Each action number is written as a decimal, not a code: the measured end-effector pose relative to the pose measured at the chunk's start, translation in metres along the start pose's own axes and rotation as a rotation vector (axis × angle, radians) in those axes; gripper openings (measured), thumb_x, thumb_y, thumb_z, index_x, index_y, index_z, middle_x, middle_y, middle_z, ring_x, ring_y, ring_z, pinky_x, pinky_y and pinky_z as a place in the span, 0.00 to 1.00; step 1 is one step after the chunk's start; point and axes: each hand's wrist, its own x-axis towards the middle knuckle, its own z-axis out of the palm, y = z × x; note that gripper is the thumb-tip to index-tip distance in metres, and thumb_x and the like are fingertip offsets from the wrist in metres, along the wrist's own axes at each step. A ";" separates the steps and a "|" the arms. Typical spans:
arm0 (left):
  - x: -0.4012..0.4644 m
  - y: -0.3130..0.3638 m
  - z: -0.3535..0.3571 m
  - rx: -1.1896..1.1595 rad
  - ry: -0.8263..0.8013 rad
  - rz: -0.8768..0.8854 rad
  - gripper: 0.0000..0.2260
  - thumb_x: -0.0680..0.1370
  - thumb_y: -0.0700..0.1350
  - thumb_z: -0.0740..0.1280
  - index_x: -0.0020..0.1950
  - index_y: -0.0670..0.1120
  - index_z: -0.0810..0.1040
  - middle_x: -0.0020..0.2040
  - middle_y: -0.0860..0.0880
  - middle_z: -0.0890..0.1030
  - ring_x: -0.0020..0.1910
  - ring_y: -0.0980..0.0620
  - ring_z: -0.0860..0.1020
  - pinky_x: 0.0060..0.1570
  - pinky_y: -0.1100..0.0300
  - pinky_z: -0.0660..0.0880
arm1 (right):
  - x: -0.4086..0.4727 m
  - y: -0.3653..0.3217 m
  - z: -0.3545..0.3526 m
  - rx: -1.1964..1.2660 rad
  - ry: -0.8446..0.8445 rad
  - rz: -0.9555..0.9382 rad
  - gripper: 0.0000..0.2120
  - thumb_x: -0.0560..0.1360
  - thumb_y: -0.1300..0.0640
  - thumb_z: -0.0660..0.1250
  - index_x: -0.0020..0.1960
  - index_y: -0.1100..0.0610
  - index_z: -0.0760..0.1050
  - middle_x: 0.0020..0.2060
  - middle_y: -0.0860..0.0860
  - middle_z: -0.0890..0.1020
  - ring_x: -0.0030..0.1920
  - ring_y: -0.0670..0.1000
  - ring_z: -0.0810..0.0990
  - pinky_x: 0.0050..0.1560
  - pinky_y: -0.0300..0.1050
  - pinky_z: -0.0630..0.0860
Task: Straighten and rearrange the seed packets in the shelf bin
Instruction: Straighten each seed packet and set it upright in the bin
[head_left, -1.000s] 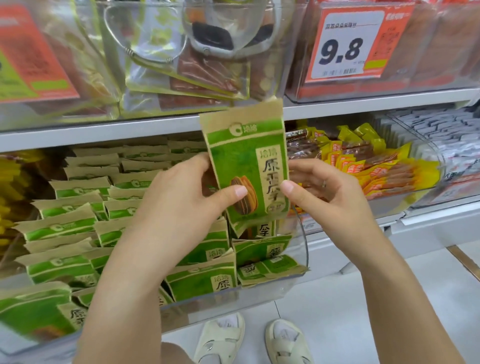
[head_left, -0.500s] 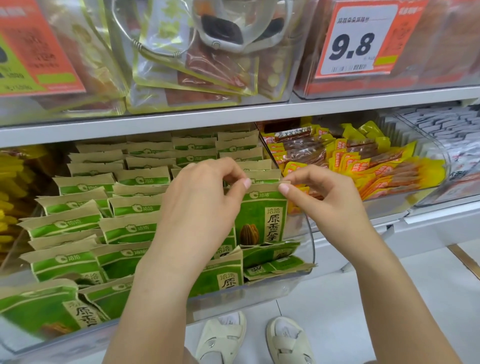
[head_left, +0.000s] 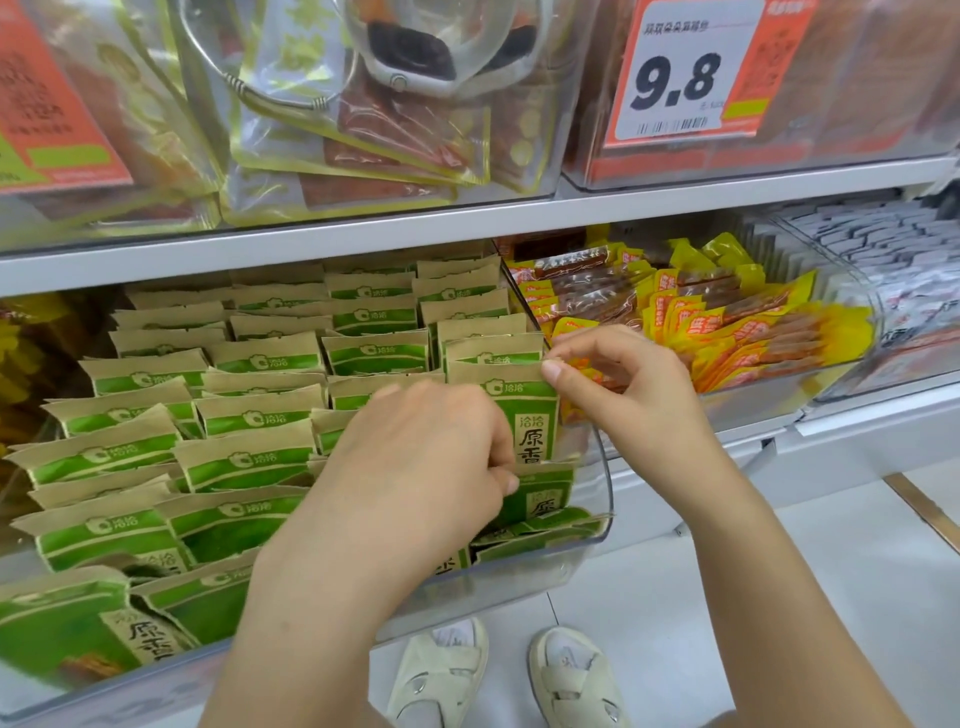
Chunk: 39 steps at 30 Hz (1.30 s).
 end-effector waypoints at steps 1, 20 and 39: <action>0.000 0.000 0.000 -0.015 0.034 -0.007 0.06 0.78 0.56 0.68 0.49 0.57 0.83 0.48 0.56 0.81 0.54 0.52 0.76 0.47 0.60 0.67 | -0.001 0.000 0.001 0.023 0.006 0.004 0.04 0.73 0.51 0.72 0.41 0.42 0.79 0.46 0.41 0.81 0.54 0.42 0.79 0.58 0.51 0.75; 0.003 -0.003 -0.011 -0.686 0.937 0.085 0.08 0.76 0.50 0.69 0.40 0.63 0.75 0.35 0.66 0.78 0.36 0.61 0.77 0.40 0.57 0.74 | -0.015 -0.021 -0.019 0.339 -0.099 -0.030 0.14 0.68 0.50 0.73 0.53 0.49 0.80 0.48 0.45 0.85 0.51 0.46 0.83 0.51 0.40 0.78; 0.026 0.050 0.018 -1.207 0.290 0.153 0.21 0.74 0.49 0.69 0.66 0.53 0.72 0.49 0.55 0.85 0.48 0.60 0.83 0.46 0.68 0.77 | -0.036 -0.005 -0.058 0.623 0.134 0.253 0.11 0.68 0.53 0.70 0.48 0.55 0.82 0.45 0.52 0.86 0.44 0.50 0.83 0.48 0.48 0.80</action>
